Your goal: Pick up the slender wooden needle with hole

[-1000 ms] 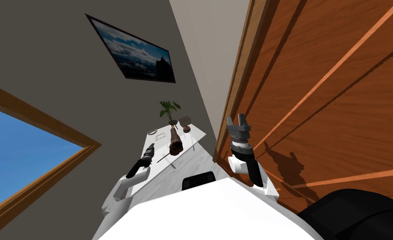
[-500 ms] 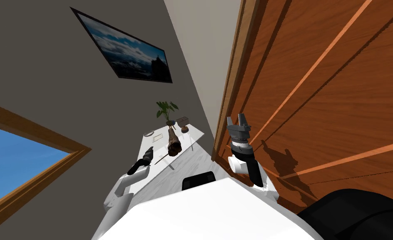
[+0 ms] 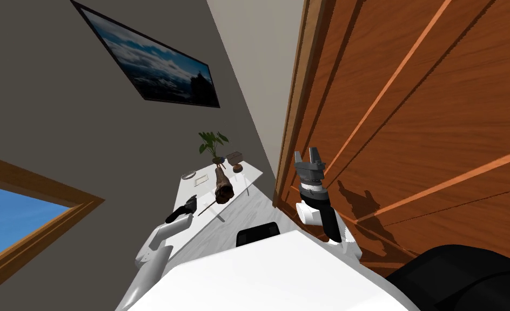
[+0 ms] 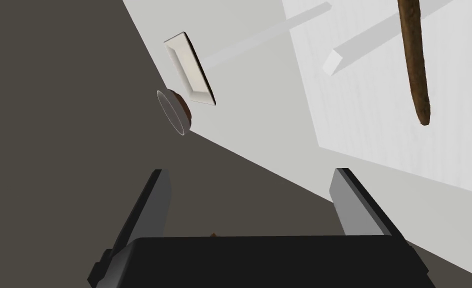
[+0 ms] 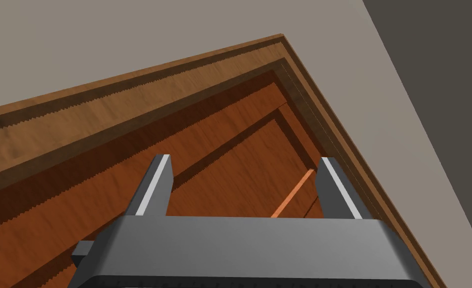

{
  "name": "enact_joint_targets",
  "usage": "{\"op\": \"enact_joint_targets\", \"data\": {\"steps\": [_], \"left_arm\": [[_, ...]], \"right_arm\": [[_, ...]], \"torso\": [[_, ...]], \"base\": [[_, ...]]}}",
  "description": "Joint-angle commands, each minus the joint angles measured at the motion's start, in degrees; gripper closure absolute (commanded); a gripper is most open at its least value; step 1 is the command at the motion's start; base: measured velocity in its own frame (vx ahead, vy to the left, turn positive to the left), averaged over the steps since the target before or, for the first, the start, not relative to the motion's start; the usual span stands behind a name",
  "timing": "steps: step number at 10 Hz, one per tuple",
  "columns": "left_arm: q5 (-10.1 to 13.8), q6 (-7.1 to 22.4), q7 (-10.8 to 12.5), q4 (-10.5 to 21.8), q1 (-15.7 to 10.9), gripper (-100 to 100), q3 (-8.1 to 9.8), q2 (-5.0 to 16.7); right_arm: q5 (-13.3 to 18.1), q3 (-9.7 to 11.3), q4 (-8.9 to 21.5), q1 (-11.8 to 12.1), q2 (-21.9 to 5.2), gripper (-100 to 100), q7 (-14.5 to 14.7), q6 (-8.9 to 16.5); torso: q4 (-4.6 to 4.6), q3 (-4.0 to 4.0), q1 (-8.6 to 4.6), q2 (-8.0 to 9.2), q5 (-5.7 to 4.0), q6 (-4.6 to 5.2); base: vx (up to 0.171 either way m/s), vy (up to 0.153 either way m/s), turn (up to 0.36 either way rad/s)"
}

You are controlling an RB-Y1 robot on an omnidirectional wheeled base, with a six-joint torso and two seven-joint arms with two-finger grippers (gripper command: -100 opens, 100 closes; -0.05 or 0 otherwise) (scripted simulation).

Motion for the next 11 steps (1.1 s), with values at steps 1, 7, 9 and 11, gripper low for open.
{"op": "enact_joint_targets", "data": {"steps": [1,7,9,11], "left_arm": [[0.70,2.71,1.01,2.86,-1.69,-100,1.08,0.75],[1.56,8.11,3.18,11.44,-5.27,-100,3.20,1.89],[1.93,10.62,4.32,14.99,-7.09,-100,4.25,2.44],[2.28,13.01,5.48,18.47,-8.92,-100,5.28,2.95]], "right_arm": [[0.00,0.00,0.00,0.00,0.00,0,0.00,0.00],[0.00,0.00,0.00,0.00,0.00,0,0.00,0.00],[0.00,0.00,0.00,-0.01,0.00,0,0.00,0.00],[0.00,0.00,0.00,0.00,0.00,0,0.00,0.00]], "torso": [[0.00,0.00,0.00,0.00,0.00,0.00],[0.00,-0.01,0.07,-0.02,0.01,-0.01],[0.00,-0.01,0.04,-0.03,0.00,0.04],[0.00,-0.02,0.10,-0.04,0.02,0.03]], "base": [[-0.009,0.004,-0.177],[-0.008,0.019,-0.081],[-0.007,0.021,-0.115],[-0.002,0.036,-0.090]]}}
